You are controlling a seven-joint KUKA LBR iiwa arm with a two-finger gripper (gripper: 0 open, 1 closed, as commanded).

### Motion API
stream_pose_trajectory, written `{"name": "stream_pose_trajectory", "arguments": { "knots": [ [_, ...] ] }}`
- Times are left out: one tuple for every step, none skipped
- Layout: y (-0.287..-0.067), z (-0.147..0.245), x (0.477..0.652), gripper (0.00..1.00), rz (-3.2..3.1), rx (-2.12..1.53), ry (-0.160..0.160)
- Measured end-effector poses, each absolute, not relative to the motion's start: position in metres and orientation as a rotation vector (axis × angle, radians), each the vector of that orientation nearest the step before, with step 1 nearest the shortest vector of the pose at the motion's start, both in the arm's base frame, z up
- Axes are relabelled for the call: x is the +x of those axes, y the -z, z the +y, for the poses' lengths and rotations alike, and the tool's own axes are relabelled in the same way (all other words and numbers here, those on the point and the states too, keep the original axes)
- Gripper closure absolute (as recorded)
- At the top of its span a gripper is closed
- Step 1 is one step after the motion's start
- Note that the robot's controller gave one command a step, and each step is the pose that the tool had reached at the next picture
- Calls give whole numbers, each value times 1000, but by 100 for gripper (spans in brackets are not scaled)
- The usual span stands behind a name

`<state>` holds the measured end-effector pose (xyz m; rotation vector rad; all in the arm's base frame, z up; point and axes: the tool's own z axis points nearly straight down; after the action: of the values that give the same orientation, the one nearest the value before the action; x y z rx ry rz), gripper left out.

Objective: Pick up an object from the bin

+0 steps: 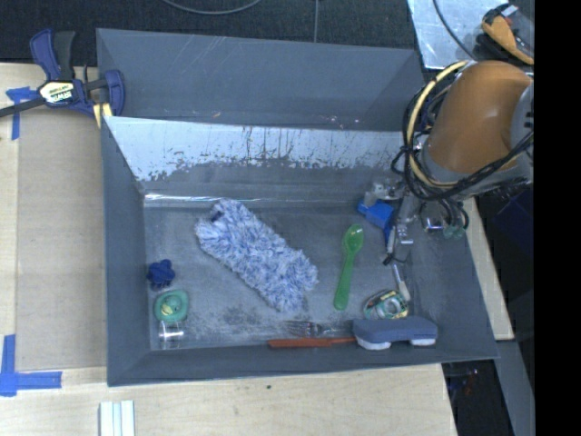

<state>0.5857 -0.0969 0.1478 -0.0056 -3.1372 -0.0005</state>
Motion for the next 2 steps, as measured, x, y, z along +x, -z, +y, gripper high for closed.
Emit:
{"name": "stream_pose_trajectory", "arguments": {
  "knots": [
    [-153, -96, 587, 0, -3145, 0, -1],
    [-70, 0, 591, 0, -3134, 242, 4]
  ]
}}
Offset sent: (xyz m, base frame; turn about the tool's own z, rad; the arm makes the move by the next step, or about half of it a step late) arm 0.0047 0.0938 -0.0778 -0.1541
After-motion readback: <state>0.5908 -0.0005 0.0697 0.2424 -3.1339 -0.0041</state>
